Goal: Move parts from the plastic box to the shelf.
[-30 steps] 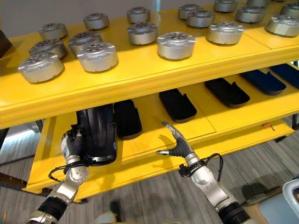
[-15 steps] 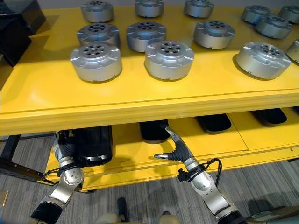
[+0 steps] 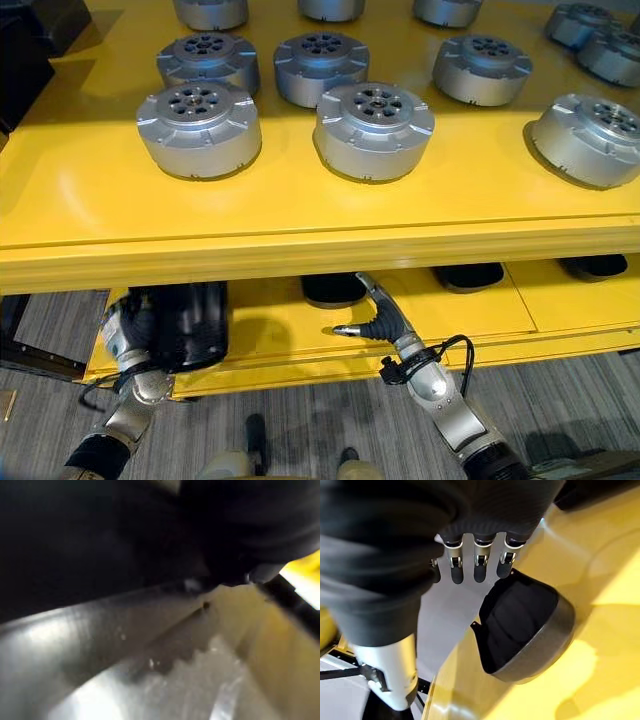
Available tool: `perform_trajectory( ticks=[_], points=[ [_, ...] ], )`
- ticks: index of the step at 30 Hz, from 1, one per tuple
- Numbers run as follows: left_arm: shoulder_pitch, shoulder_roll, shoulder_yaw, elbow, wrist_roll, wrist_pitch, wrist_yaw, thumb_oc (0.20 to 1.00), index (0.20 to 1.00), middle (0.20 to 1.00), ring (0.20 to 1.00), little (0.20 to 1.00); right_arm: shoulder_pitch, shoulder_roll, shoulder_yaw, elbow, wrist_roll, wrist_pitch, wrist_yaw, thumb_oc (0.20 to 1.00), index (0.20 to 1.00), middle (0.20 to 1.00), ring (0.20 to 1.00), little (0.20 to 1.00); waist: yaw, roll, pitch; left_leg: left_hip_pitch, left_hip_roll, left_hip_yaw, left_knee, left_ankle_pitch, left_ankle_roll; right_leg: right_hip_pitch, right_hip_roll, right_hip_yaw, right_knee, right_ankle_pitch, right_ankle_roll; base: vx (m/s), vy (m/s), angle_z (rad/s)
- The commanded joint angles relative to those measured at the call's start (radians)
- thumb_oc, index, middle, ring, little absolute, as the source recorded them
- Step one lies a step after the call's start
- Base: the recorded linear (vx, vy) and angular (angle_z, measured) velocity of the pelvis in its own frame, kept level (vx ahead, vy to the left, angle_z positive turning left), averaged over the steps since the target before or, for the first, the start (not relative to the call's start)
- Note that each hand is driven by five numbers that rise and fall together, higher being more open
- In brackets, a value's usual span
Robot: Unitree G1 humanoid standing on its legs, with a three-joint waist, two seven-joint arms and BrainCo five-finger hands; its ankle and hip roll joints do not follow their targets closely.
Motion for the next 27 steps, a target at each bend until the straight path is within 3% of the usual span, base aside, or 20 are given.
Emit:
perform_trajectory(
  ticks=[1, 27],
  points=[
    [-0.122, 0.037, 0.019, -0.033, 0.026, -0.026, 0.079, 0.200, 0.200, 0.200, 0.200, 0.200, -0.036, -0.020, 0.018, -0.042, 0.009, -0.036, -0.010, 1.000, 1.000, 1.000, 1.000, 1.000, 0.007, 0.015, -0.040, -0.030, 0.082, -0.045, 0.108, -0.021, -0.043, -0.050, -0.030, -0.016, 0.093, 0.064, 0.018, -0.01, 0.018, -0.05],
    [-0.284, 0.043, -0.033, 0.252, -0.033, 0.087, 0.054, 0.200, 0.200, 0.200, 0.200, 0.200, -0.110, -0.059, 0.059, -0.035, 0.019, 0.006, 0.028, 1.000, 1.000, 1.000, 1.000, 1.000, -0.058, 0.030, -0.024, -0.021, 0.091, -0.020, 0.136, -0.033, -0.044, -0.100, -0.024, 0.030, 0.149, 0.053, 0.017, 0.00, 0.012, -0.03]
  ],
)
